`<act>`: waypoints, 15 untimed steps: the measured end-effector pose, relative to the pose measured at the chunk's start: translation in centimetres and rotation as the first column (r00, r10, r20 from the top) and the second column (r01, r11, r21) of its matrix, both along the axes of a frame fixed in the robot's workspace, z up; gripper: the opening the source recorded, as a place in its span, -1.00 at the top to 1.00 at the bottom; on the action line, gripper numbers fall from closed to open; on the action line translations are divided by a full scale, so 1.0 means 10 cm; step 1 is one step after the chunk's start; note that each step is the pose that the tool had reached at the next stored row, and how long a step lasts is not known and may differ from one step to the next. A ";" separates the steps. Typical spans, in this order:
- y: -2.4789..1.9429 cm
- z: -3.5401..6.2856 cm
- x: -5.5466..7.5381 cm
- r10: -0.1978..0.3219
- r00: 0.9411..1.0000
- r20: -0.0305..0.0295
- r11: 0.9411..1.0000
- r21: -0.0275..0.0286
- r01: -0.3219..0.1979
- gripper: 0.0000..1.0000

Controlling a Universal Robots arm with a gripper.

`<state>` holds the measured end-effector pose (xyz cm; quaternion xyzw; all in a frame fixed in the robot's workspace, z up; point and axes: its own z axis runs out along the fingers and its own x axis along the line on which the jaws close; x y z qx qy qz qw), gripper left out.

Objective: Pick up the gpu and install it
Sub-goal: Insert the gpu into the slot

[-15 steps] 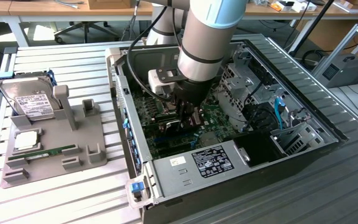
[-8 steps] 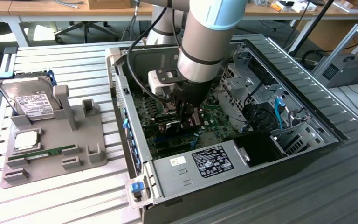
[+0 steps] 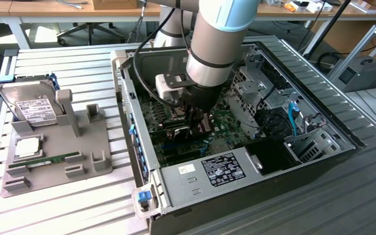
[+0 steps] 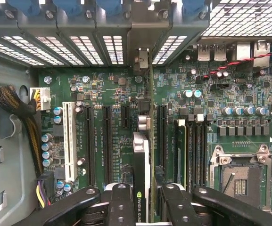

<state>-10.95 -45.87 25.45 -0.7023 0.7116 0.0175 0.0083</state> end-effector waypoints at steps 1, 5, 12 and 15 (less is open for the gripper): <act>0.000 0.001 0.00 0.000 1.000 0.000 1.000 0.000 0.000 0.45; 0.000 0.002 -0.01 0.000 1.000 0.002 1.000 0.000 0.000 0.45; 0.000 0.004 -0.02 0.000 1.000 0.006 1.000 0.000 0.000 0.45; 0.000 0.005 -0.03 0.000 1.000 0.006 1.000 0.000 0.000 0.45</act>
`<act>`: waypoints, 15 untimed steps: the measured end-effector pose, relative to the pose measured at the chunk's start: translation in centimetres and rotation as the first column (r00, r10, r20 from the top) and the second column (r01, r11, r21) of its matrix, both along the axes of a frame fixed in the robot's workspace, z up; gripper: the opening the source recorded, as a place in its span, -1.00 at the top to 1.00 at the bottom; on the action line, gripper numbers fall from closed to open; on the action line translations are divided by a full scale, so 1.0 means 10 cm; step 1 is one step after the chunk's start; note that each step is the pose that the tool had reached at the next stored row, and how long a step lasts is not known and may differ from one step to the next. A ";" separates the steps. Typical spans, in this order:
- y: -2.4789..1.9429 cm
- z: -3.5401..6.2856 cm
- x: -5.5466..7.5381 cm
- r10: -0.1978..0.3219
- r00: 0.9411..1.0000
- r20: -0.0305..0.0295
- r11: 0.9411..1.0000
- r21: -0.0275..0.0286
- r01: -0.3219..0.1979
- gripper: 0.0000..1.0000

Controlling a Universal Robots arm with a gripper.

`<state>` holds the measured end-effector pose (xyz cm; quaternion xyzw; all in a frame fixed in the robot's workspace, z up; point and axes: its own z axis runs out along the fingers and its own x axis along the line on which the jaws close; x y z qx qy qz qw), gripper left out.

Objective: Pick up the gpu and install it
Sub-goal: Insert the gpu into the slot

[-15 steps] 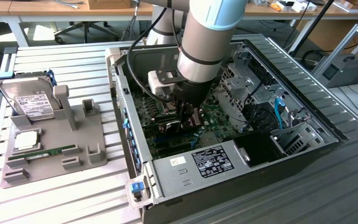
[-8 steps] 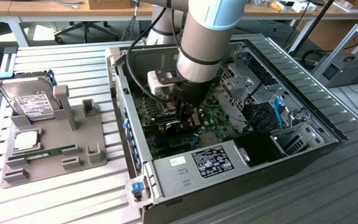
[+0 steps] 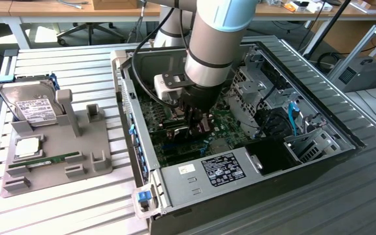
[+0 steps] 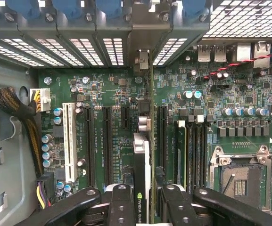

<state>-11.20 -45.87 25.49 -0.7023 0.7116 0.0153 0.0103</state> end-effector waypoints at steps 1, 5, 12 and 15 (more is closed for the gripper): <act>0.000 0.000 0.00 0.000 1.000 0.000 1.000 0.000 0.000 0.45; 0.000 0.000 -0.01 0.000 1.000 0.001 1.000 0.000 0.000 0.45; 0.000 -0.002 -0.02 0.000 1.000 0.003 1.000 0.000 0.000 0.45; -0.001 -0.004 -0.02 0.000 1.000 0.004 1.000 0.000 0.000 0.45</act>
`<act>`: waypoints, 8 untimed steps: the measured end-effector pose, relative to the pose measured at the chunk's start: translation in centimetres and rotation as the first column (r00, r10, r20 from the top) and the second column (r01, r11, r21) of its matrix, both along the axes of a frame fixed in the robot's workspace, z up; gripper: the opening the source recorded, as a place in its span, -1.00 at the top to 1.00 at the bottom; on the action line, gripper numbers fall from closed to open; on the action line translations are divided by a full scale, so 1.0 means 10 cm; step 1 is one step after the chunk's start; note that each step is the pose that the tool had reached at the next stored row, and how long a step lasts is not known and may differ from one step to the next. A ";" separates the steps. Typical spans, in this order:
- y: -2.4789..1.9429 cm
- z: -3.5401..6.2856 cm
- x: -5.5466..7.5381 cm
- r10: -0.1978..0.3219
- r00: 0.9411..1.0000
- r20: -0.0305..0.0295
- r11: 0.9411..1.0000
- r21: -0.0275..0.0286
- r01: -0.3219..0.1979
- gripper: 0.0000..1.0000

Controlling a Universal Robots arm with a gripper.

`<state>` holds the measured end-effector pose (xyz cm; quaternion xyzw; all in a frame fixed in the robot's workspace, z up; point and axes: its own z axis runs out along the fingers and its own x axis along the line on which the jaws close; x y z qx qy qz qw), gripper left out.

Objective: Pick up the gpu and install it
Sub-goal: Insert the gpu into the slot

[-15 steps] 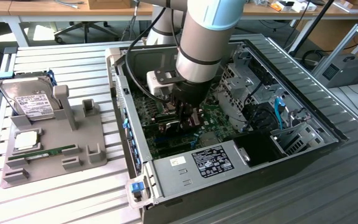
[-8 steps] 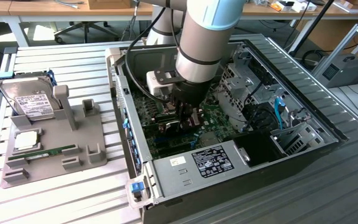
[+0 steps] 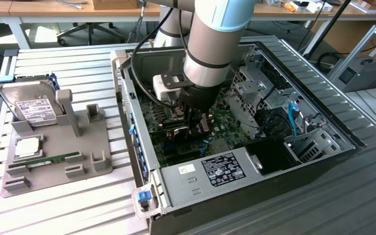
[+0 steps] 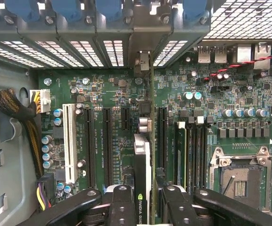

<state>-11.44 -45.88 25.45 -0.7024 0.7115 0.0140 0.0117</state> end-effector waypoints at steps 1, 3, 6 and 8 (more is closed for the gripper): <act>0.000 -0.001 0.00 0.000 1.000 0.000 1.000 0.000 0.000 0.45; 0.000 -0.002 0.00 0.000 1.000 0.000 1.000 0.000 0.000 0.45; 0.000 -0.004 0.00 0.000 1.000 0.001 1.000 0.000 0.000 0.45; 0.000 -0.006 0.00 0.000 1.000 0.002 1.000 0.001 0.000 0.45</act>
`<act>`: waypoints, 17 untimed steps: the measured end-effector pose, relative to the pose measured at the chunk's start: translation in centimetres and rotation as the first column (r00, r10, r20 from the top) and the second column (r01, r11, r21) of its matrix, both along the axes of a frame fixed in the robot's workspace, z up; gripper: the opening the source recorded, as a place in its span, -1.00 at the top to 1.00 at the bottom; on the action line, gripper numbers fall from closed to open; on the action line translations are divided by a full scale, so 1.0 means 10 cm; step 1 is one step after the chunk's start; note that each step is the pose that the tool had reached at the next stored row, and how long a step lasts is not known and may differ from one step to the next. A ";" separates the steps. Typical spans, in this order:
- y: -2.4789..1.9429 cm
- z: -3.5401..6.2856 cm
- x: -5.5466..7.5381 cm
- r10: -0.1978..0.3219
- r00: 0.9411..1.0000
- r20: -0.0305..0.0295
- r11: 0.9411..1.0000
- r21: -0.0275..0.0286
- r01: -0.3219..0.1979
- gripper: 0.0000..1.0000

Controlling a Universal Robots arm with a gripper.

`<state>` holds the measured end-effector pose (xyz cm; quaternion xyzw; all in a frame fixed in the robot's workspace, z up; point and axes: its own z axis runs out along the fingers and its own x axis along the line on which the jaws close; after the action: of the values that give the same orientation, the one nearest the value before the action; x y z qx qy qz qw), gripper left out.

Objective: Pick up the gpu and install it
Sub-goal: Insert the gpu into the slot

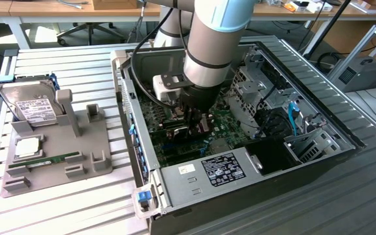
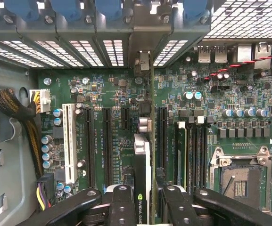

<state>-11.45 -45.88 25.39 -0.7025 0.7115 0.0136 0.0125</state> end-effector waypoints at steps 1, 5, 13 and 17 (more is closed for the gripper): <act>0.000 0.000 0.00 0.000 1.000 0.000 1.000 0.000 0.000 0.45; 0.000 0.000 0.00 0.000 1.000 0.000 1.000 0.000 0.000 0.45; -0.002 -0.003 0.00 0.000 1.000 0.001 1.000 0.000 0.000 0.45; -0.002 -0.005 0.00 0.000 1.000 0.001 1.000 0.000 0.000 0.45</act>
<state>-11.48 -45.90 25.34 -0.7027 0.7113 0.0132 0.0130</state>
